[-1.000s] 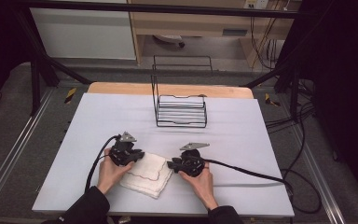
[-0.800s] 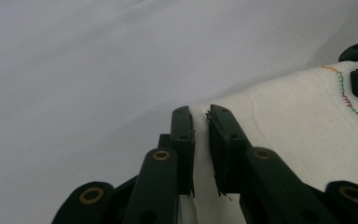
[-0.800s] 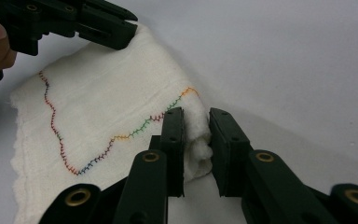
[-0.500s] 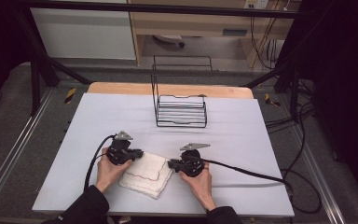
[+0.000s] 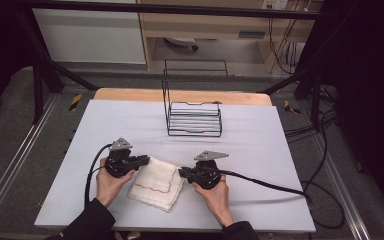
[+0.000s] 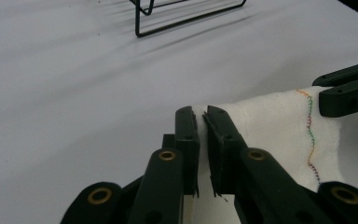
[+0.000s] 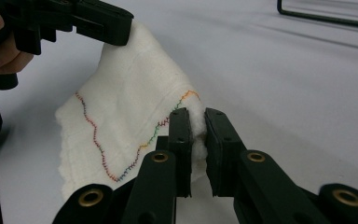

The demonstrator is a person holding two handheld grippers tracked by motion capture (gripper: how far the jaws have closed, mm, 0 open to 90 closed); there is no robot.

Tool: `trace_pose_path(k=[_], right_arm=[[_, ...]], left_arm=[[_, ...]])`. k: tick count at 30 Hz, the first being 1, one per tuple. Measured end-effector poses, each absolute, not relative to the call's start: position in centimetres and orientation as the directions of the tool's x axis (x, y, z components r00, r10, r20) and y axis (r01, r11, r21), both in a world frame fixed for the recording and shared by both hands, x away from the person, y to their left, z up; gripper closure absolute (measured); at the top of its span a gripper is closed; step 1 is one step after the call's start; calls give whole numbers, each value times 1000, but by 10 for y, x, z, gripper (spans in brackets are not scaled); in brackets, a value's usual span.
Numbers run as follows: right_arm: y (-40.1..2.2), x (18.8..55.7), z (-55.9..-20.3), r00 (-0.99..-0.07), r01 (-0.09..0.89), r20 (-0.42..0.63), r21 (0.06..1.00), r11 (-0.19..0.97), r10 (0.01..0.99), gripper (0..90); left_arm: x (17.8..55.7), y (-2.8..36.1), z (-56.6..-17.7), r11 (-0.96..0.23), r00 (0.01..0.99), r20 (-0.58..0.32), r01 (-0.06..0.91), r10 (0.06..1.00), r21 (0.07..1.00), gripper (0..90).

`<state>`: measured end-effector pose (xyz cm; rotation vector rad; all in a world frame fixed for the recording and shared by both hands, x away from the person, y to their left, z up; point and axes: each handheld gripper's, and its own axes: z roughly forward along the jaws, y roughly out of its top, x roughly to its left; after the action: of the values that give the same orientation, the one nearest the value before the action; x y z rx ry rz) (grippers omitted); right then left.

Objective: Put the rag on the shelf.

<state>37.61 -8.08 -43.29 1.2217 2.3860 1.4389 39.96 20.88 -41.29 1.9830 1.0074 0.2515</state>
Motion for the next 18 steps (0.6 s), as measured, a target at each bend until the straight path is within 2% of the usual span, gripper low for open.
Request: trace_pose_path(k=[18], right_arm=[[-90, 367, -403, -711, 471, 233, 859, 203, 663, 820]], left_arm=[[379, 209, -383, -226, 665, -156, 450, 730, 864, 835]])
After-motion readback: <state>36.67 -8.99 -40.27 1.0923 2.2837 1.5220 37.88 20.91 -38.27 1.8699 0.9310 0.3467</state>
